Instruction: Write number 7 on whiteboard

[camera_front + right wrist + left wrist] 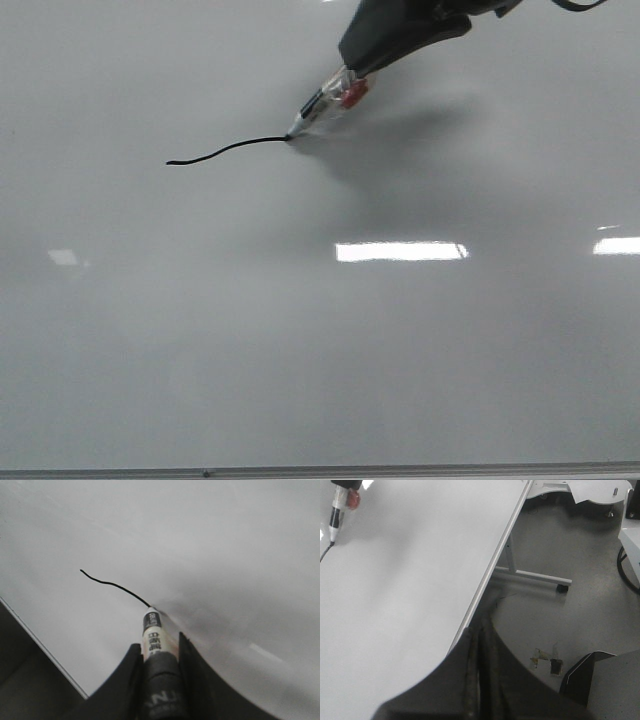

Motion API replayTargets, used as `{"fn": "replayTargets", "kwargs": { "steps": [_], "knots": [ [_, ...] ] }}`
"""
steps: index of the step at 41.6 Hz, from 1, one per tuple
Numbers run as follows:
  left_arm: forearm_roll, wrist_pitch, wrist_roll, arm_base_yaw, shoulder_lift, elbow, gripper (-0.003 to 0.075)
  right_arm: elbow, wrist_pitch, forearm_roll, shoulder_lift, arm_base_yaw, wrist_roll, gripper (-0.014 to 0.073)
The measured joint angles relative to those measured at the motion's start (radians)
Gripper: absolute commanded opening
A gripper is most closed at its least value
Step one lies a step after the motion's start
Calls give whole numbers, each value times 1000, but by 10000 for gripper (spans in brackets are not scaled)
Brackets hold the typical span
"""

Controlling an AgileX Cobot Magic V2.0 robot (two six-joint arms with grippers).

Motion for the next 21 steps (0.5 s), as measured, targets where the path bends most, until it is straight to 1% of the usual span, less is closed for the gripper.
{"fn": "replayTargets", "kwargs": {
  "steps": [11, 21],
  "knots": [
    [0, 0, 0, 0, 0, 0, -20, 1, 11, -7, -2, -2, -2, -59],
    [0, -2, 0, 0, 0, 0, -20, 1, 10, -14, 63, 63, -2, -59]
  ]
}}
